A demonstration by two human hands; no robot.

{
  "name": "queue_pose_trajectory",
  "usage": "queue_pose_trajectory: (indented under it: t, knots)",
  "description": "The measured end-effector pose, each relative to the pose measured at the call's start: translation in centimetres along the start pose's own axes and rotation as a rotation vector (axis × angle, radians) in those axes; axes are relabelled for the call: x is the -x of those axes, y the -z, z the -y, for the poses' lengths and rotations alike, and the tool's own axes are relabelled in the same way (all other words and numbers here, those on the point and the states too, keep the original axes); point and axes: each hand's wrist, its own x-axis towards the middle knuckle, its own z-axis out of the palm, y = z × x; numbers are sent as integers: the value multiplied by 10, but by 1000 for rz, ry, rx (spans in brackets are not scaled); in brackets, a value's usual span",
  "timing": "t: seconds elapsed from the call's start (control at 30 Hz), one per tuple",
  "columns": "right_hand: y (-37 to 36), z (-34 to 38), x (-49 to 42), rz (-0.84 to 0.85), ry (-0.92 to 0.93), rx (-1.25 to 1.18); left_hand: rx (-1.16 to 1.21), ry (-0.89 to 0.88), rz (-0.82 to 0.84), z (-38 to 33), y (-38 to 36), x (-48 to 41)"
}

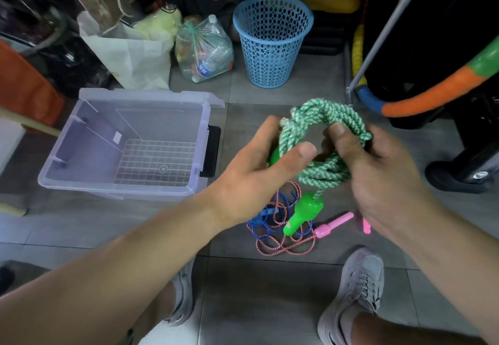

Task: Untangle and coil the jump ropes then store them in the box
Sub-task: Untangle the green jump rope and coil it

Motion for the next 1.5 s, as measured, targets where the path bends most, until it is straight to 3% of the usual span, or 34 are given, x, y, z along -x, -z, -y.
queue_pose_trajectory:
  t: [0.1,0.17,0.3,0.4,0.6,0.7,0.87,1.0,1.13,1.2,1.3,1.5]
  knots:
    - [9,-3,-7,-84,-5,-30,-293,-50,38,7,4,0]
    - [13,-3,-9,-104,36,3,-454,12,27,10,7,-1]
    - [19,-1,-11,-151,135,60,-594,95,65,10,3,0]
    - [21,-3,-10,-155,151,140,-535,230,104,8,2,-2]
    - [14,-5,-5,10,73,211,117,394,-7,10,0,-8]
    - [12,-4,-5,22,47,132,265,371,-28,10,1,-12]
    - [14,-4,-6,-20,53,154,273,314,104,10,4,-7]
    - [14,-4,-7,-65,50,144,232,337,115,9,4,-6]
    - [8,-7,-5,-57,-32,92,260,418,121,10,2,-8]
    - [6,-7,-5,-53,-141,-48,241,412,137,9,-1,-6]
    - [5,-9,-11,-49,-326,-295,136,330,36,9,-2,-5]
    - [7,-10,-13,69,-486,-383,174,225,-131,8,4,-12]
